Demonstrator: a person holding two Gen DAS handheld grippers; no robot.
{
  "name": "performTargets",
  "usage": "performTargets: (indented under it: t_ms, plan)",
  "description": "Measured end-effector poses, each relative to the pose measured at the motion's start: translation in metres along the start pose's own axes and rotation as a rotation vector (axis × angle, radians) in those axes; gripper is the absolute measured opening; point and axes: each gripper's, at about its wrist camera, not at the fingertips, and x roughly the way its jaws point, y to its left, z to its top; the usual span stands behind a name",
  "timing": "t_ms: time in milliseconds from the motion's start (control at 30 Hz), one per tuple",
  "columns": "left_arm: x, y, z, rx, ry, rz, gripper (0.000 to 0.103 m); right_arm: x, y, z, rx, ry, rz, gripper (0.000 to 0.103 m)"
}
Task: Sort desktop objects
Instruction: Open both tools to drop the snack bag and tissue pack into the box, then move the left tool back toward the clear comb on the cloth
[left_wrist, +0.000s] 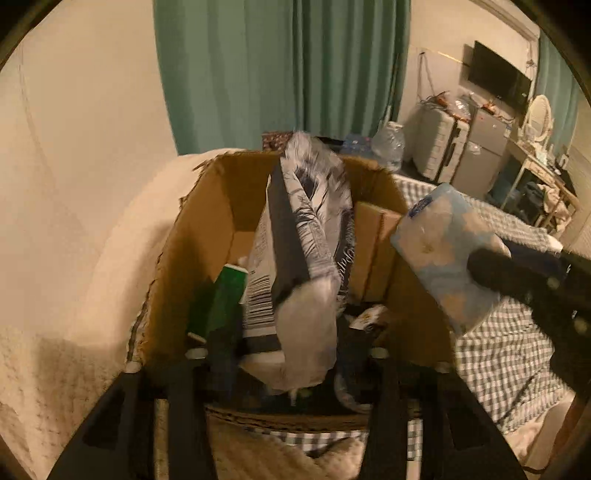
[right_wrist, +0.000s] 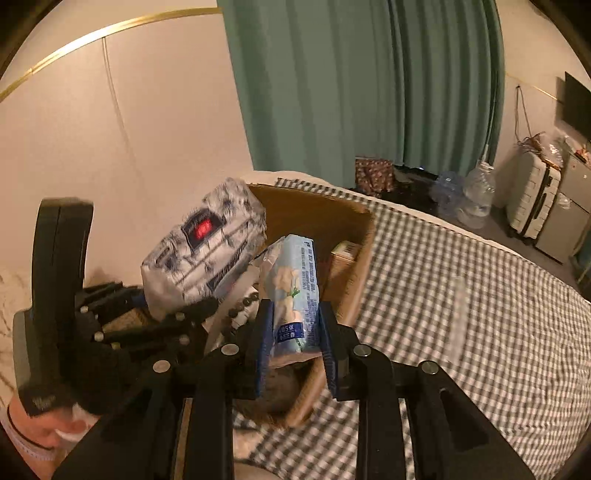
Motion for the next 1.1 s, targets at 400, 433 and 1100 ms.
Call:
performTargets:
  t_ms: [400, 433, 1100]
  plan:
    - [0.001, 0.003, -0.007, -0.051, 0.011, 0.048, 0.098, -0.02, -0.025, -0.003, 0.072, -0.11, -0.165, 0.089]
    - [-0.002, 0.0, -0.006, -0.053, 0.006, 0.053, 0.099, -0.025, -0.029, -0.006, 0.08, -0.111, -0.173, 0.089]
    - [-0.078, -0.177, -0.029, 0.131, -0.091, -0.055, 0.103, -0.168, -0.11, -0.07, 0.212, -0.191, -0.39, 0.095]
